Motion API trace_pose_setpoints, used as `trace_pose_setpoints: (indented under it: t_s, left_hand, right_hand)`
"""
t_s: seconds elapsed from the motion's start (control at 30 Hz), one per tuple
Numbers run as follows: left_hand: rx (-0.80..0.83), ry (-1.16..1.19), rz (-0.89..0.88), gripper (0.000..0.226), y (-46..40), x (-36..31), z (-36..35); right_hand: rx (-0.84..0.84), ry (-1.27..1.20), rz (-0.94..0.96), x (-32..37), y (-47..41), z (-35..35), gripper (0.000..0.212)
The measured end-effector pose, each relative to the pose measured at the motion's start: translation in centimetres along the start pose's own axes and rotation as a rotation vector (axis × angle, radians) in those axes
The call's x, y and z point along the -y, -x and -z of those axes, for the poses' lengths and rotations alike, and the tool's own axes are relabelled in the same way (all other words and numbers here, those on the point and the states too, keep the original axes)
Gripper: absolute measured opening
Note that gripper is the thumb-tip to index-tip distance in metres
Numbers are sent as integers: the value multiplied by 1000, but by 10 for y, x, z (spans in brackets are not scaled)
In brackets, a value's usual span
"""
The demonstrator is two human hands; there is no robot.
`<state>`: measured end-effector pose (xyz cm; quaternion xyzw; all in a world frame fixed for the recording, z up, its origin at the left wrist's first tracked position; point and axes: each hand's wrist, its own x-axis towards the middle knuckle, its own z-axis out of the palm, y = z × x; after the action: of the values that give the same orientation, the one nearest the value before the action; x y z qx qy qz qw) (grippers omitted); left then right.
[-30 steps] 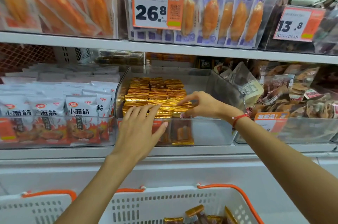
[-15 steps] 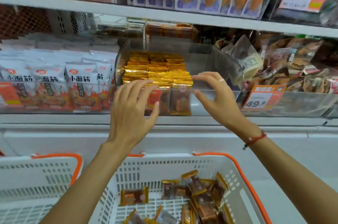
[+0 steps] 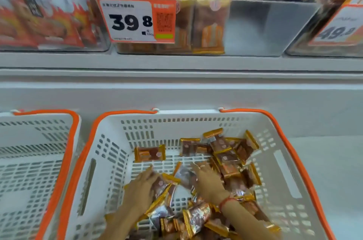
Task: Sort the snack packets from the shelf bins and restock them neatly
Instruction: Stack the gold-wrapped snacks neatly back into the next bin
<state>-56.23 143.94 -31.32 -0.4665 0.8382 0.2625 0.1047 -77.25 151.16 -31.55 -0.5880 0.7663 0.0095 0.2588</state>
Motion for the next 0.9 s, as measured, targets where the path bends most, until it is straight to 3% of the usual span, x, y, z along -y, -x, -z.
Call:
trace_pose_setpoints:
  t_s: [0.13, 0.27, 0.33, 0.4, 0.47, 0.5, 0.57, 0.67, 0.8, 0.9]
  left_hand:
    - [40, -254, -85, 76, -11, 11, -5]
    - [65, -272, -132, 67, -16, 18, 3]
    - [-20, -35, -86, 65, -16, 10, 10]
    - [-80, 440, 99, 57, -15, -4, 28]
    - [-69, 952, 219, 26, -17, -17, 46]
    - [-75, 1103, 248, 13, -17, -23, 54]
    - [-88, 1221, 246, 11, -14, -33, 67]
    - [-82, 1203, 211, 18, -5, -44, 77]
    - [-69, 1287, 163, 31, 12, -61, 89]
    - [-51, 1379, 152, 34, 17, -66, 86]
  right_hand:
    - [28, 205, 3, 13, -13, -24, 67]
    - [4, 102, 10, 8, -9, -28, 61]
    - [-13, -128, 10, 3, -7, -17, 55]
    - [-36, -580, -58, 2, -2, 4, 37]
    - [10, -1077, -168, 9, 2, 36, 15]
    - [23, -1242, -217, 13, 7, 53, 14]
    - [36, -1423, -231, 20, 16, 84, 26]
    - [112, -1550, -81, 28, 32, 113, 29]
    - [140, -1551, 41, 31, 47, 123, 19]
    - [38, -1452, 41, 33, 53, 114, 28]
